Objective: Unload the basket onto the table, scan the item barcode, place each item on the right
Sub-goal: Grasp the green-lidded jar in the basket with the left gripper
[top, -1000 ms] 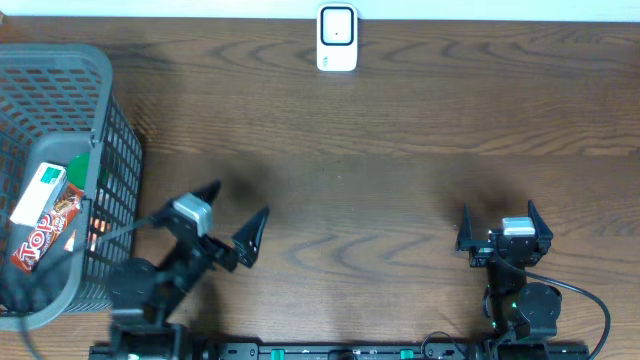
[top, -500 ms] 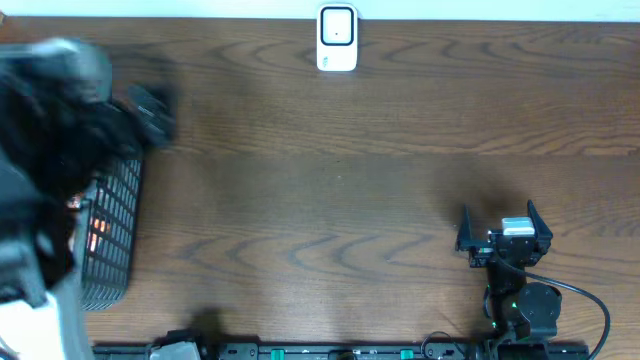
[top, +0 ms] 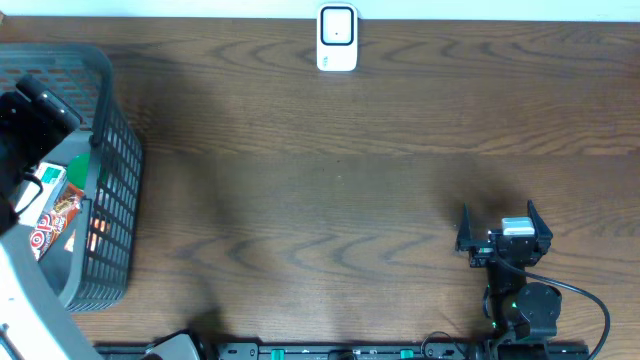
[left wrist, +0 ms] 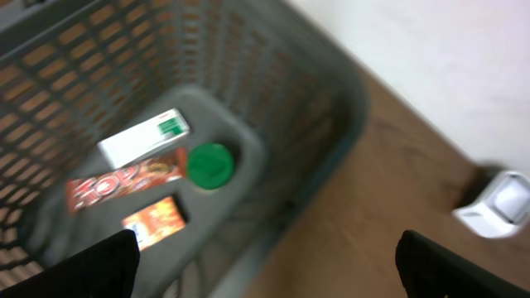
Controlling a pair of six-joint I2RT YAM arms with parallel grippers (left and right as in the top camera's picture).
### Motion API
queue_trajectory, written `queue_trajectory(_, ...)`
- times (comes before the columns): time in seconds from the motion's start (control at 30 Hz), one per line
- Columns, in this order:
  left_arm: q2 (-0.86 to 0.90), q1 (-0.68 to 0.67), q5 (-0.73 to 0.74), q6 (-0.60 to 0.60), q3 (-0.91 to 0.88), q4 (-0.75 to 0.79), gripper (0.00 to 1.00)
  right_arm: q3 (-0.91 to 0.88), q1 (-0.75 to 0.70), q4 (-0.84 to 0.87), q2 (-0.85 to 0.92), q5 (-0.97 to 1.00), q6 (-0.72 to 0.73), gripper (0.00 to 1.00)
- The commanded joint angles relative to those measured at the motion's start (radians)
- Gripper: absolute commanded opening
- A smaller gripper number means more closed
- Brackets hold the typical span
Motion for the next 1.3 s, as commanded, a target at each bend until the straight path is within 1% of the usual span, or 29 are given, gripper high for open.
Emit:
queue_trajectory(0.0,0.057,0.007,-0.153,-0.101,0.013,-0.024,0.98,-0.001,0.014,-0.003,-0.003,-0.001,-0.011,0.99)
queue_trajectory(0.03,0.077,0.012,-0.166,-0.153,0.013,-0.034,0.98,-0.001,0.014,-0.003,-0.003,-0.001,-0.011,0.99)
queue_trajectory(0.13,0.145,0.019,-0.165,-0.229,0.013,-0.042,0.98,-0.001,0.014,-0.003,-0.003,-0.001,-0.011,0.99)
queue_trajectory(0.3,0.292,0.021,-0.166,-0.236,0.013,-0.05,0.98,-0.001,0.014,-0.003,-0.003,-0.001,-0.011,0.99)
queue_trajectory(0.53,0.48,0.055,-0.18,-0.235,0.014,-0.057,0.98,-0.001,0.014,-0.003,-0.003,-0.001,-0.011,0.99)
queue_trajectory(0.63,0.532,0.059,-0.18,-0.236,0.013,-0.057,0.98,-0.001,0.014,-0.003,-0.003,-0.001,-0.01,0.99)
queue_trajectory(0.83,0.597,0.059,-0.181,-0.258,-0.009,-0.037,0.98,-0.001,0.014,-0.003,-0.003,-0.001,-0.011,0.99)
queue_trajectory(1.03,0.632,0.059,-0.18,-0.266,-0.072,0.029,0.98,-0.001,0.014,-0.003,-0.003,-0.001,-0.011,0.99)
queue_trajectory(1.27,0.632,0.058,-0.18,-0.266,-0.163,0.121,0.98,-0.001,0.014,-0.003,-0.003,-0.001,-0.011,0.99)
